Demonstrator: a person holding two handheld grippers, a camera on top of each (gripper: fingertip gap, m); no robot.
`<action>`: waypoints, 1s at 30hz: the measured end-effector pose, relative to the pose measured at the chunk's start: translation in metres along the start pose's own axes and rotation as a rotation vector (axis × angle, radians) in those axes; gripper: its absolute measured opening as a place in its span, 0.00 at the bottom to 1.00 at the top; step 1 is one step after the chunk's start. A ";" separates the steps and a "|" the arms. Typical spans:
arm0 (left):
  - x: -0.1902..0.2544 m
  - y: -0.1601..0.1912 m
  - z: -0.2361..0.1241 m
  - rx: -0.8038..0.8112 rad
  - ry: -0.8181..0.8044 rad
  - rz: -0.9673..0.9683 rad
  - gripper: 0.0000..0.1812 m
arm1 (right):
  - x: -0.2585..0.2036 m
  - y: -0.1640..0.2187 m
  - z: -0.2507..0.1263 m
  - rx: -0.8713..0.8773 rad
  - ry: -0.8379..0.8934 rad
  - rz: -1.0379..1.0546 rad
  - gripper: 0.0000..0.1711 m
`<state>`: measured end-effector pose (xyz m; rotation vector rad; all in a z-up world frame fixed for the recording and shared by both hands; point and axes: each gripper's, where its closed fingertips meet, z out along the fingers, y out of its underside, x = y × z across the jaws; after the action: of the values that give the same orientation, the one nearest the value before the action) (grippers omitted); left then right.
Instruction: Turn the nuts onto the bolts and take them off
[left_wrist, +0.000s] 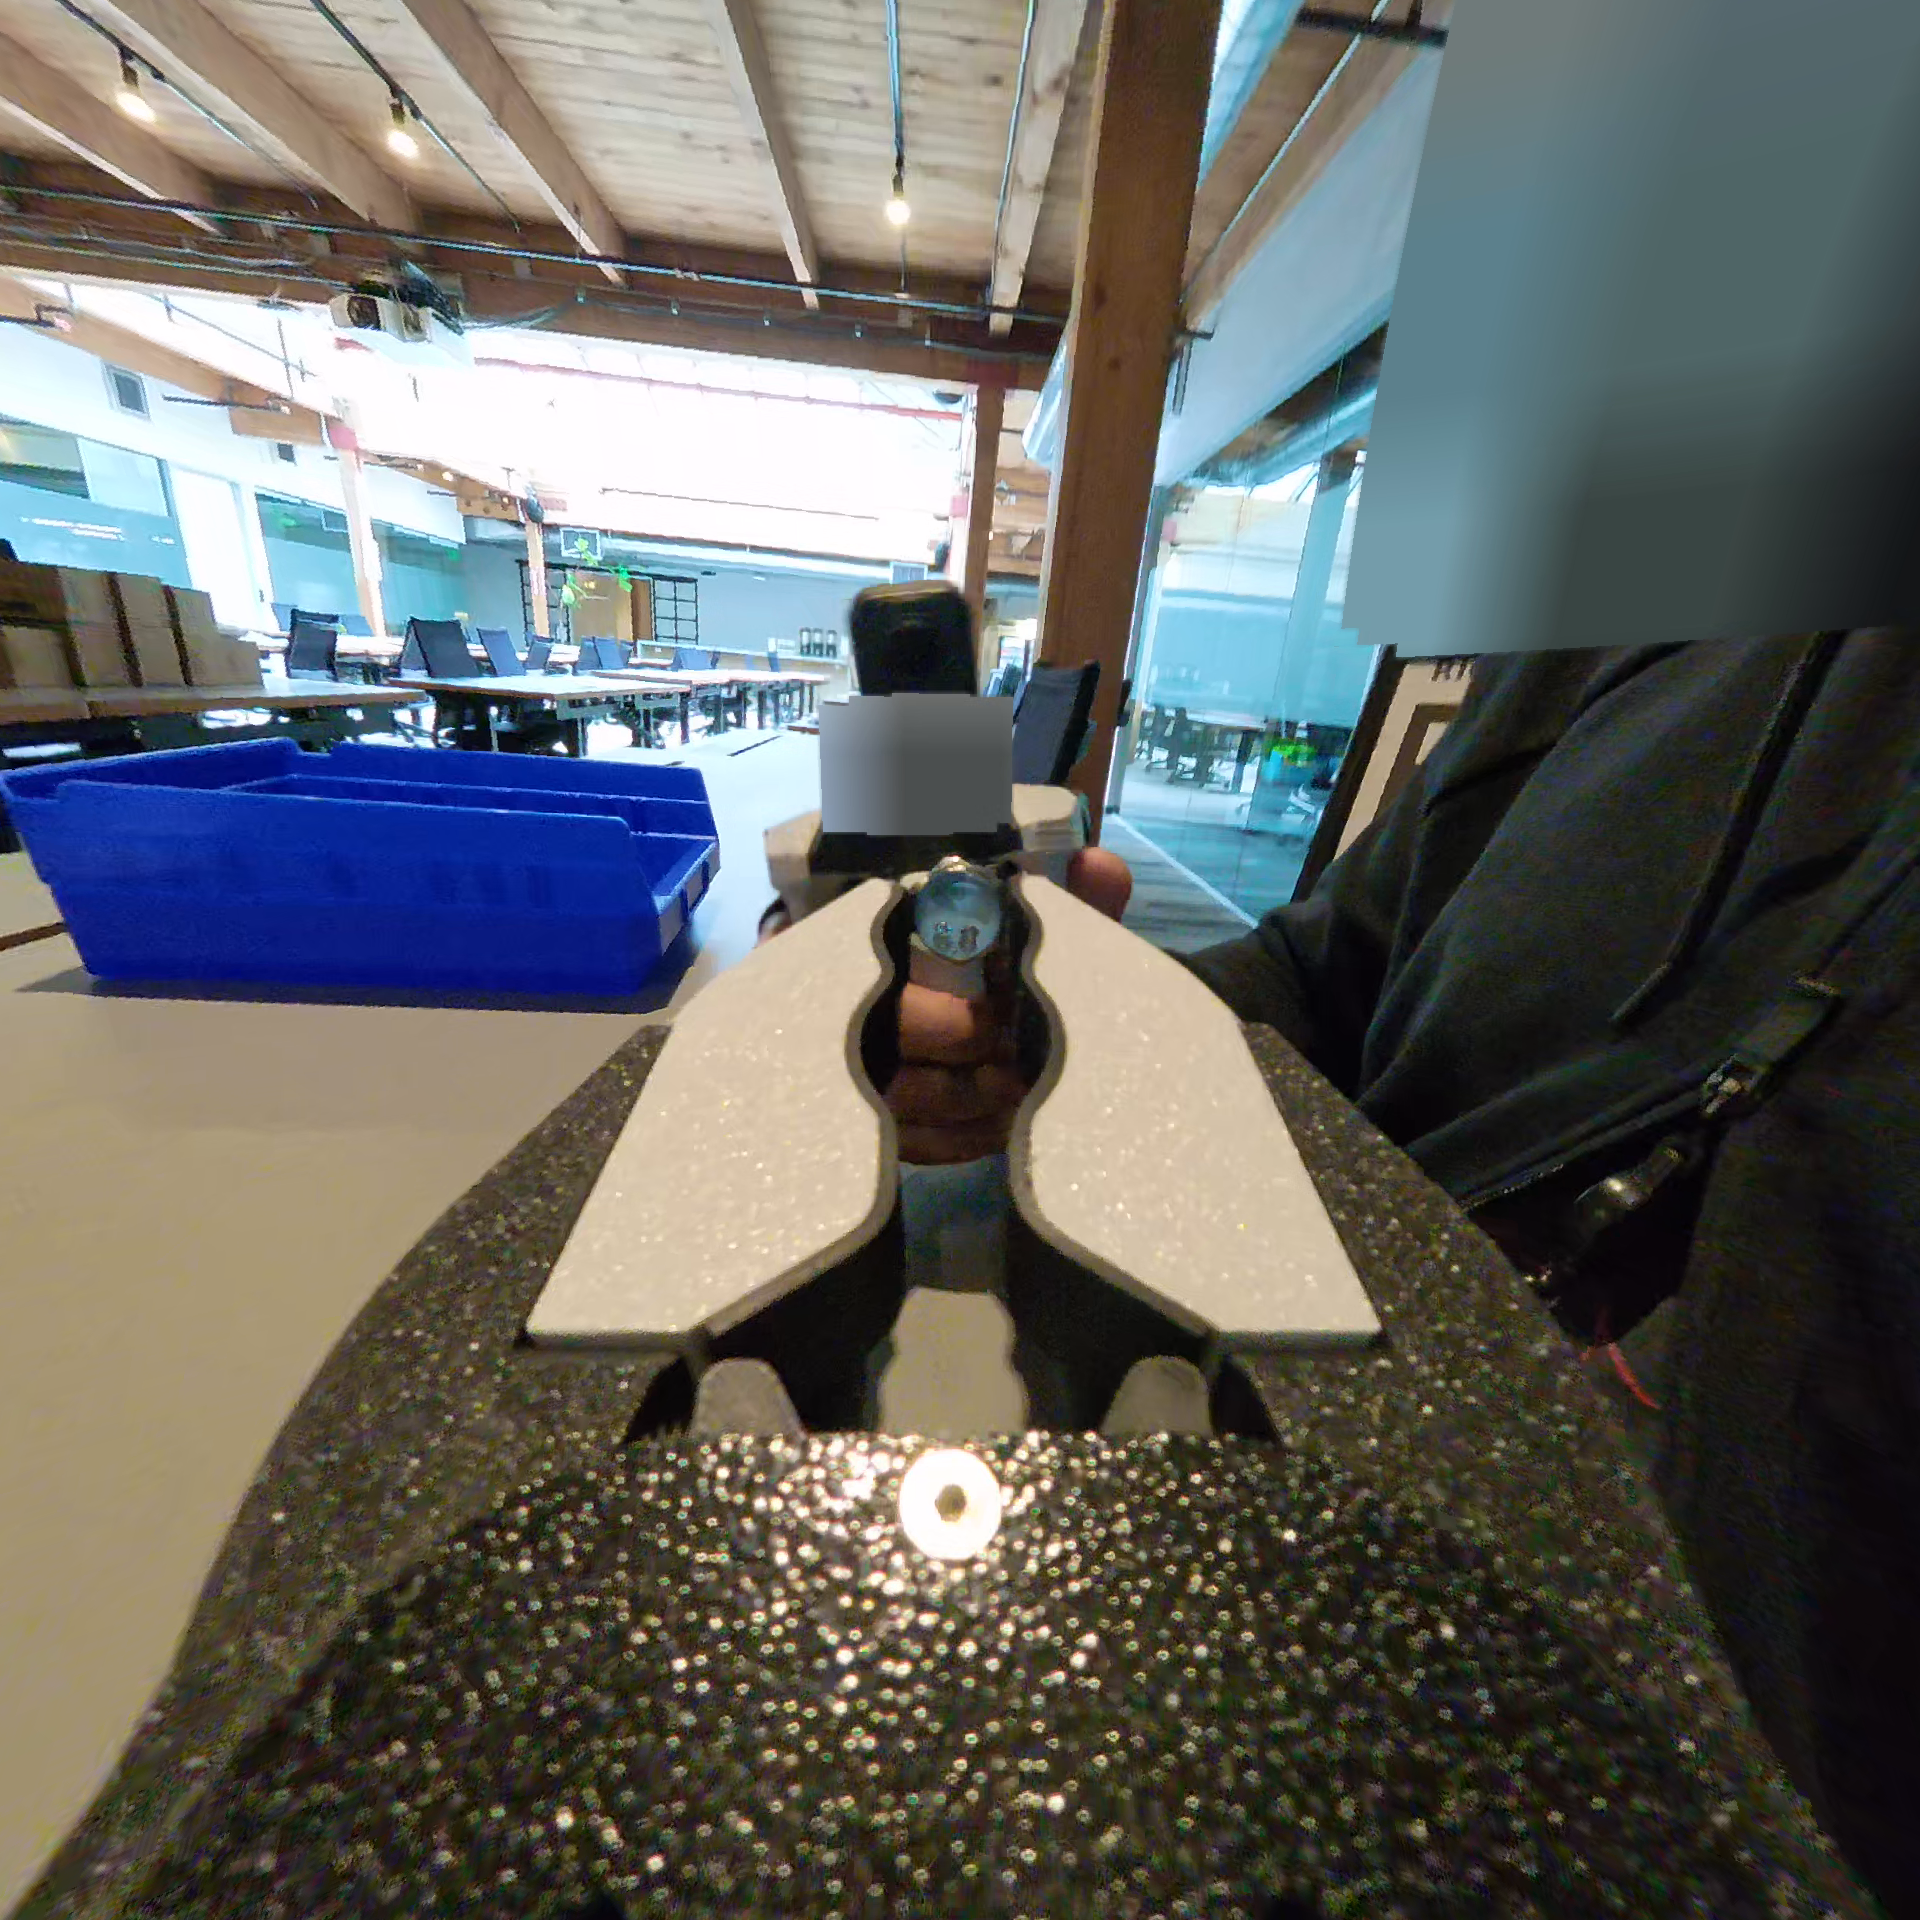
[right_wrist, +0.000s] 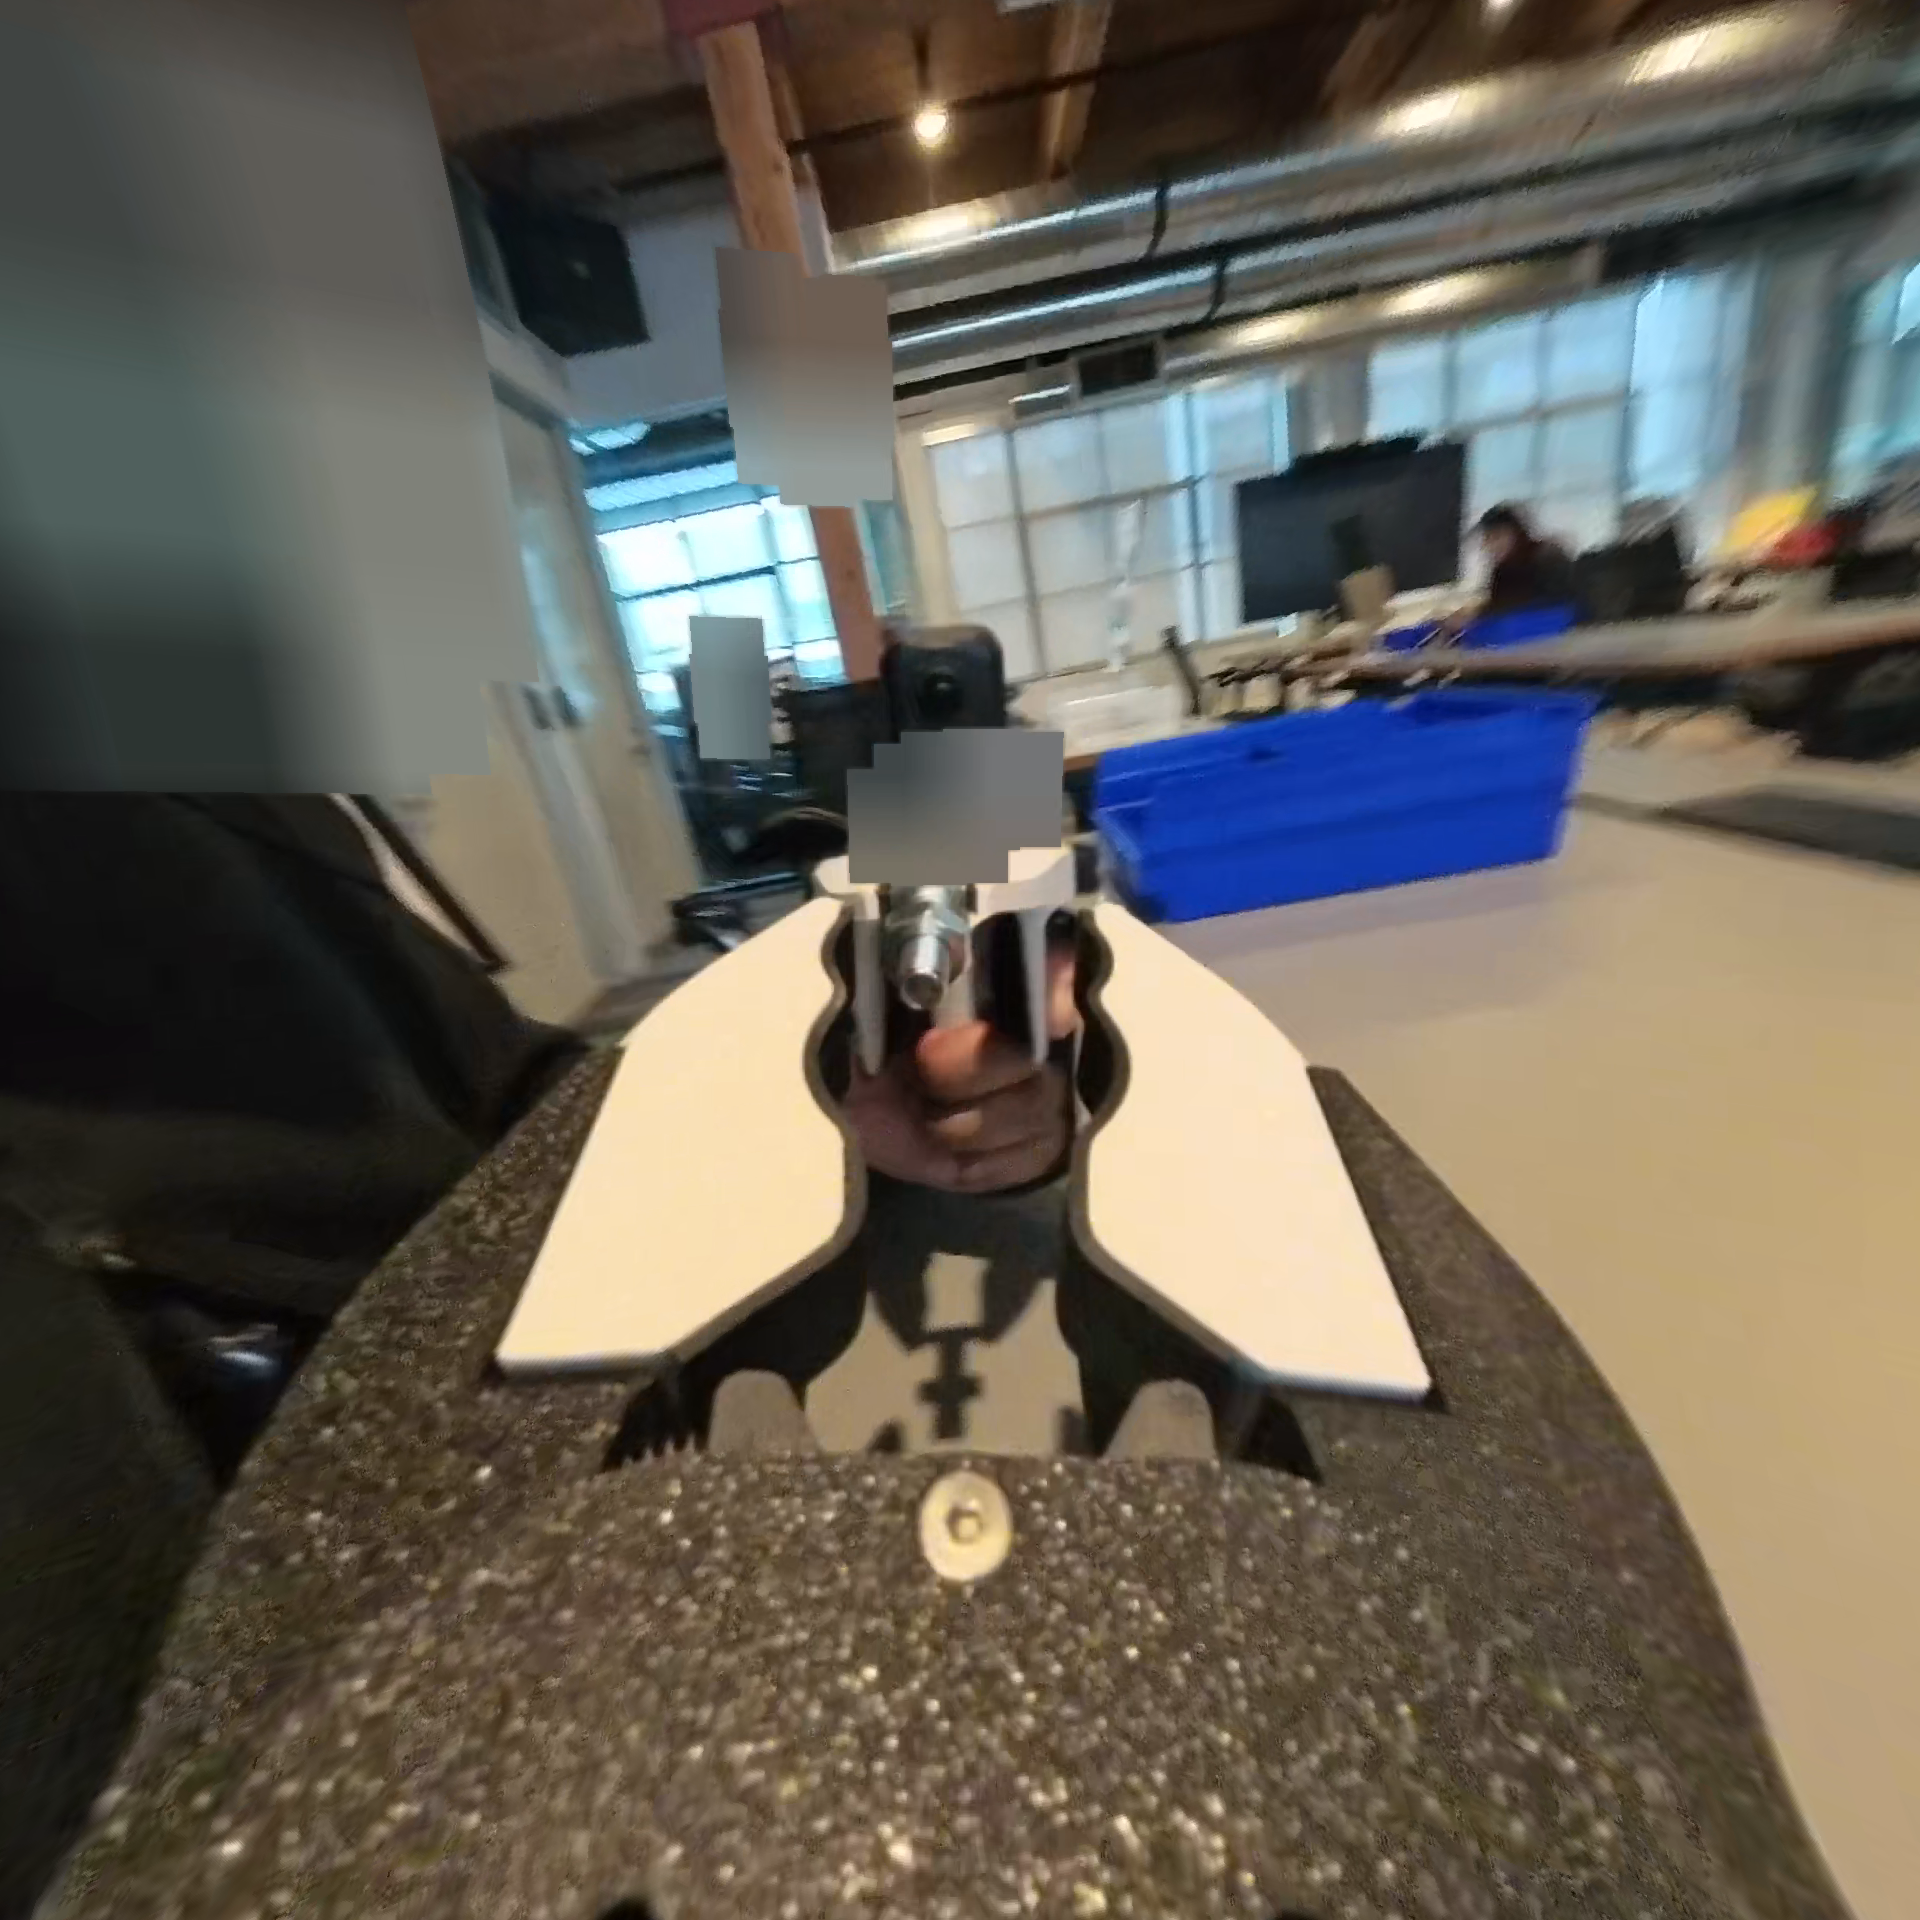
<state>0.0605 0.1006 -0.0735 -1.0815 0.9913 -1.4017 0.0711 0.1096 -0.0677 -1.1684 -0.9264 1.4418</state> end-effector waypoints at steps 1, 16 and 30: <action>-0.001 -0.001 0.000 0.012 0.001 -0.020 0.09 | 0.000 -0.004 -0.002 0.004 0.041 -0.088 0.23; 0.000 0.001 0.000 0.030 0.054 -0.111 0.09 | -0.002 0.019 0.010 -0.222 0.339 -0.806 0.20; -0.002 0.013 0.005 -0.085 -0.025 0.025 0.09 | -0.004 0.025 0.006 -0.124 -0.033 0.037 0.10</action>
<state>0.0685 0.1011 -0.0854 -1.1430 1.0503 -1.3331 0.0598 0.1012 -0.0892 -1.2619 -1.0340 1.4534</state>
